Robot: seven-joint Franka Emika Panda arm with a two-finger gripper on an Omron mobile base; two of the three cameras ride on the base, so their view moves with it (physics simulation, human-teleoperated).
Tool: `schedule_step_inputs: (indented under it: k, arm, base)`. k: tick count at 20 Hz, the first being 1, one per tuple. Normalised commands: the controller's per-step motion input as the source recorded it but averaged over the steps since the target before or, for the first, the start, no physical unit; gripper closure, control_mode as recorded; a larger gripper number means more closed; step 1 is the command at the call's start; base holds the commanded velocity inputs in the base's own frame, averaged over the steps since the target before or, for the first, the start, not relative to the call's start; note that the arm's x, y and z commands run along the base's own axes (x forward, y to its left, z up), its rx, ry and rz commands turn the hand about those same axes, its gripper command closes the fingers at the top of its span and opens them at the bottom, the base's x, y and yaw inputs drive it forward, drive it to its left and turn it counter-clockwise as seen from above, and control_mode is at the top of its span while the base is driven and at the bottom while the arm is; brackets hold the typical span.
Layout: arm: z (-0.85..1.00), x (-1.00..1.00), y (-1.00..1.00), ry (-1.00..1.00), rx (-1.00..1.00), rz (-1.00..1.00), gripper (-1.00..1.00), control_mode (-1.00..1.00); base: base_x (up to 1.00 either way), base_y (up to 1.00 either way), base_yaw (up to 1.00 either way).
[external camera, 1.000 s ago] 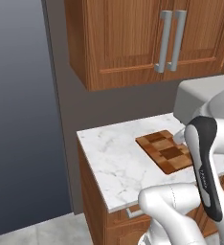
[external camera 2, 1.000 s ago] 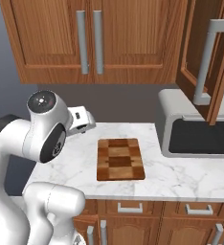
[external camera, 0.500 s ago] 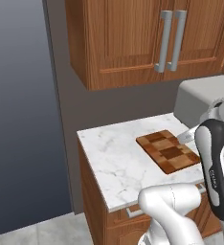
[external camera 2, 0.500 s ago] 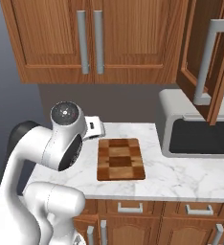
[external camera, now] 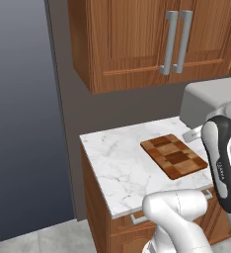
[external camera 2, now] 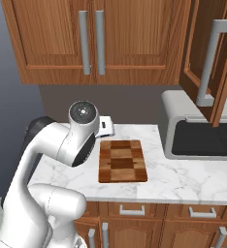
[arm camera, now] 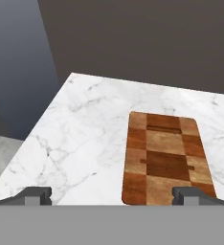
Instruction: Move the cutting board and knife to the sink. Then move spray from the cabinet to the counter.
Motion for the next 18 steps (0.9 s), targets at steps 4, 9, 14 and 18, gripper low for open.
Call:
schedule_step_inputs:
  k: [4,9,14,18]
  arm:
    - [-0.19,0.42,0.00,0.05,0.00,-0.06,-1.00,-1.00]
    - [-0.23,0.34,-0.02,0.06,0.00,-0.08,-1.00,-1.00]
    - [-0.30,0.31,0.00,0.08,0.00,-0.03,-1.00,-1.00]
    - [-0.39,0.39,0.00,0.05,0.00,0.00,-1.00,-1.00]
  base:
    - [0.00,0.00,0.00]
    - [0.00,0.00,0.00]
    - [0.00,0.00,0.00]
    - [0.00,0.00,0.00]
